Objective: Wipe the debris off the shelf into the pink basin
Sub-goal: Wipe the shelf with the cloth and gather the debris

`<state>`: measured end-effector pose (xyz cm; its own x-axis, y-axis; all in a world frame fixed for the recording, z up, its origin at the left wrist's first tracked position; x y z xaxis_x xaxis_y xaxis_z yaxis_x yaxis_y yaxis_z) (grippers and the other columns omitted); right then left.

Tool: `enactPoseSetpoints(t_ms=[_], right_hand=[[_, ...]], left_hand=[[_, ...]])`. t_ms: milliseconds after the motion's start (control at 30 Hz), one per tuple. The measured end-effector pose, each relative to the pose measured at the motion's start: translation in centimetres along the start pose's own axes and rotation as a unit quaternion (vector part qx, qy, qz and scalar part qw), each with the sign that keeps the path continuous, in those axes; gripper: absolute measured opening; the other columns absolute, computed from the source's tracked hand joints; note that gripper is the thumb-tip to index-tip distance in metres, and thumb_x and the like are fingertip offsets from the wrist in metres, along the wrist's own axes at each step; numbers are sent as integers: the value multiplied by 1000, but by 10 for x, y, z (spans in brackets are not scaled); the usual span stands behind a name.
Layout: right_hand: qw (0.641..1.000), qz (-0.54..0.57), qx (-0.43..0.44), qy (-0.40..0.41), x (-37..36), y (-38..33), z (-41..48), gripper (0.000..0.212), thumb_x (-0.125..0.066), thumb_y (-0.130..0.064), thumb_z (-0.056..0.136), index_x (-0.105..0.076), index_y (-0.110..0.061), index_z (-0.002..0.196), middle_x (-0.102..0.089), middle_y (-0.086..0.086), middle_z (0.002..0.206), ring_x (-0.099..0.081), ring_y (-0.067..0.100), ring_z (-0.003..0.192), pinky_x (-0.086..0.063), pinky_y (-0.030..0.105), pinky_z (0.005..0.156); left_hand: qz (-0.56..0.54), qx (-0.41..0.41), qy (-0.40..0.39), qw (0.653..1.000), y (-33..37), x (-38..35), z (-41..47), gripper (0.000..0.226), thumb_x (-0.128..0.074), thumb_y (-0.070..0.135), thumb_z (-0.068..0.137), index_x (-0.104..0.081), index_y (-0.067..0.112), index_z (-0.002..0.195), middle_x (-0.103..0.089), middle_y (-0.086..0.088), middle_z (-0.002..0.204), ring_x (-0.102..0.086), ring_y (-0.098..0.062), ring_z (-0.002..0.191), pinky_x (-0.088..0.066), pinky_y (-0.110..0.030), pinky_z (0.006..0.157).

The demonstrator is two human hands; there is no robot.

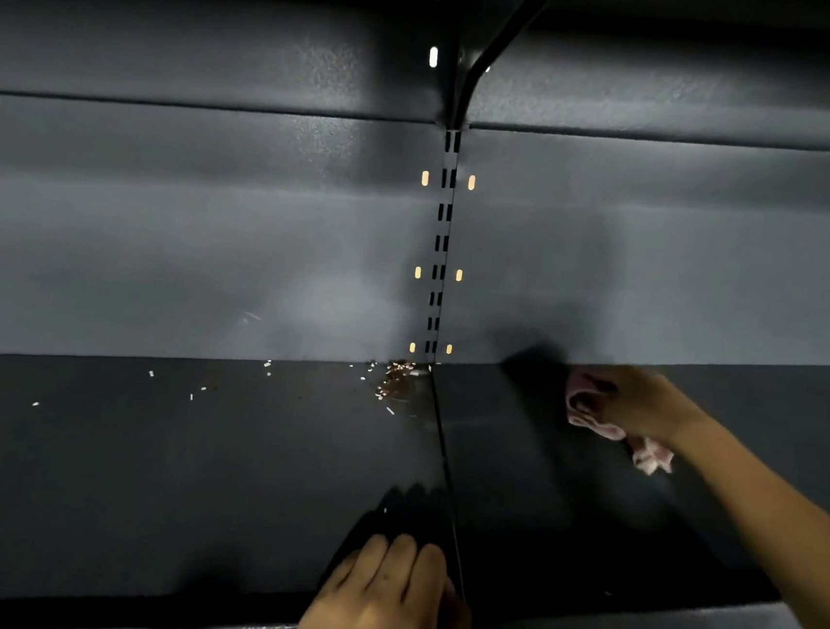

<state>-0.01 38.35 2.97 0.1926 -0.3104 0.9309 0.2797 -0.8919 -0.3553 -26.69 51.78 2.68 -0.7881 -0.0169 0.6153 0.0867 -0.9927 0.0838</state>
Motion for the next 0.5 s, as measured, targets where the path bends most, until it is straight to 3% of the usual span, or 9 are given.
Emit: enactPoseSetpoints(t_ms=[33,133,233,333,400,500], right_hand=[[1000,-15,1,0,-5,1,0,26,-58,-20,82,-64,-17,107,-71,12,98,-65,17,74,-44,21,62],[998,-28,60,20,-23,-34,14,43,-57,-20,86,-51,-16,128,-56,12,132,-53,28,118,-41,29,95],[995,-10,96,-19,-55,-97,28,43,-53,-14,85,-50,-12,128,-56,16,130,-54,31,117,-44,33,98],[991,-25,132,-18,-85,-160,24,34,-53,-12,85,-53,-8,119,-58,15,124,-52,32,115,-45,34,95],[991,-28,134,0,-89,-176,19,34,-51,-9,86,-52,-9,120,-56,15,125,-47,32,118,-43,35,96],[990,14,142,-19,-86,-168,13,39,-53,-8,86,-49,-9,125,-54,14,127,-48,30,119,-41,35,100]], left_hand=[[-2,-5,4,1000,1,0,0,22,-46,20,72,-53,19,52,-49,-2,51,-51,-21,45,-47,-20,48],[4,-19,15,1000,1,0,1,24,-45,21,73,-51,19,50,-47,-2,50,-50,-21,45,-44,-24,53],[7,-25,8,1000,0,-2,-1,23,-46,24,73,-52,19,51,-49,-3,51,-52,-21,48,-37,-23,61],[10,-32,-11,999,-1,-6,-2,24,-45,28,73,-57,19,53,-52,-1,52,-53,-19,47,-42,-22,52],[15,-29,-19,999,-2,-8,-2,36,-38,27,81,-63,19,56,-57,-1,55,-56,-18,48,-43,-17,47],[17,-30,-18,999,-3,-7,-4,28,-45,27,75,-67,17,60,-62,-1,58,-59,-16,50,-45,-17,48]])
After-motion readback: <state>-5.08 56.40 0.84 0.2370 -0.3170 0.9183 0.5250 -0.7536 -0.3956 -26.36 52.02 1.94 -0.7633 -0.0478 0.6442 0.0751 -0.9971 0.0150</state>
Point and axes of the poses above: each hand's wrist, its own z-axis towards the middle knuckle, its own x-axis out of the back of the hand, y = z × x, the point moved 8 cm from there along z, towards the middle knuckle
